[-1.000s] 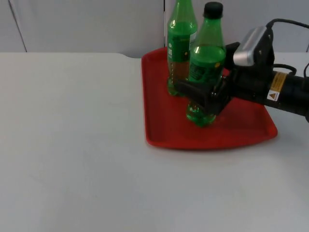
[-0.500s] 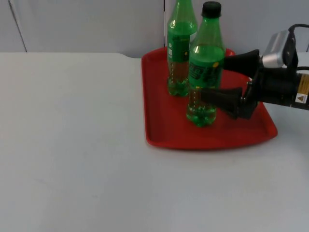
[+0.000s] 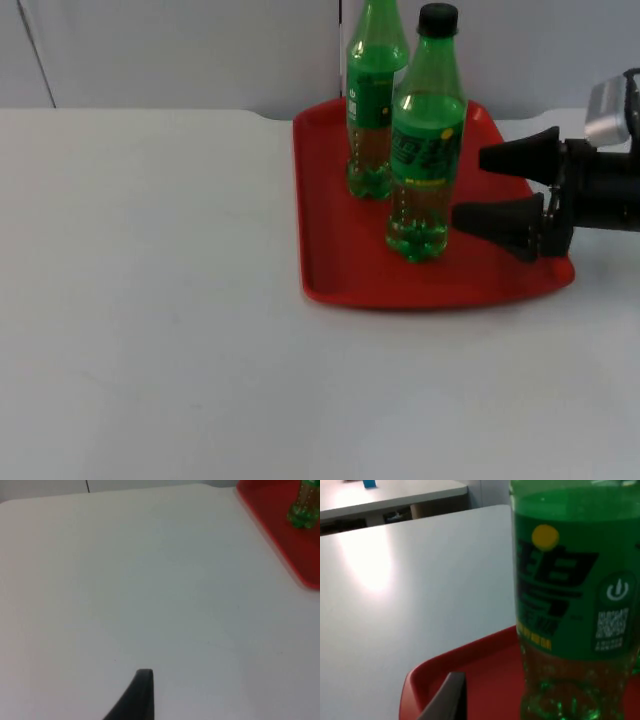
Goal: Place the bottle upright on the tray.
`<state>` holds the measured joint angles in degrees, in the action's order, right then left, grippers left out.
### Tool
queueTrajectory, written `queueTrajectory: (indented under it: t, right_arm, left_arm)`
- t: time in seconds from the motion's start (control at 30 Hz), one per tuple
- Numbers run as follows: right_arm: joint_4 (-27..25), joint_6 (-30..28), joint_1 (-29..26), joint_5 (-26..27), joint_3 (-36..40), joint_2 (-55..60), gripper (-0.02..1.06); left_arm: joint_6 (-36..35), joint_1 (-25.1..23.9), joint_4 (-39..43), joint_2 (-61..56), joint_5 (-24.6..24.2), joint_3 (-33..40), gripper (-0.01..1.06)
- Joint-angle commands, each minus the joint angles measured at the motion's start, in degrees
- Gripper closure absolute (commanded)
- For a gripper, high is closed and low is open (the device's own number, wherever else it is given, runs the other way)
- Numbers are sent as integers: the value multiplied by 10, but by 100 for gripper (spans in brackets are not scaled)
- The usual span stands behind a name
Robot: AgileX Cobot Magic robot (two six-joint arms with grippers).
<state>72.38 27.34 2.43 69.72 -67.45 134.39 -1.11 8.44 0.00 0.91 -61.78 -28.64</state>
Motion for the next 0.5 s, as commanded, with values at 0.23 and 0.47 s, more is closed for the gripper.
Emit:
queueTrajectory:
  t: [0.23,0.47]
  right_arm:
    - [45,60,-19,-32,0,-54,-1]
    - [48,160,-19,-229,0,-161,-1]
  left_arm:
    - [-3,2,4,-2,2,2,3]
    - [-3,2,4,-2,2,2,3]
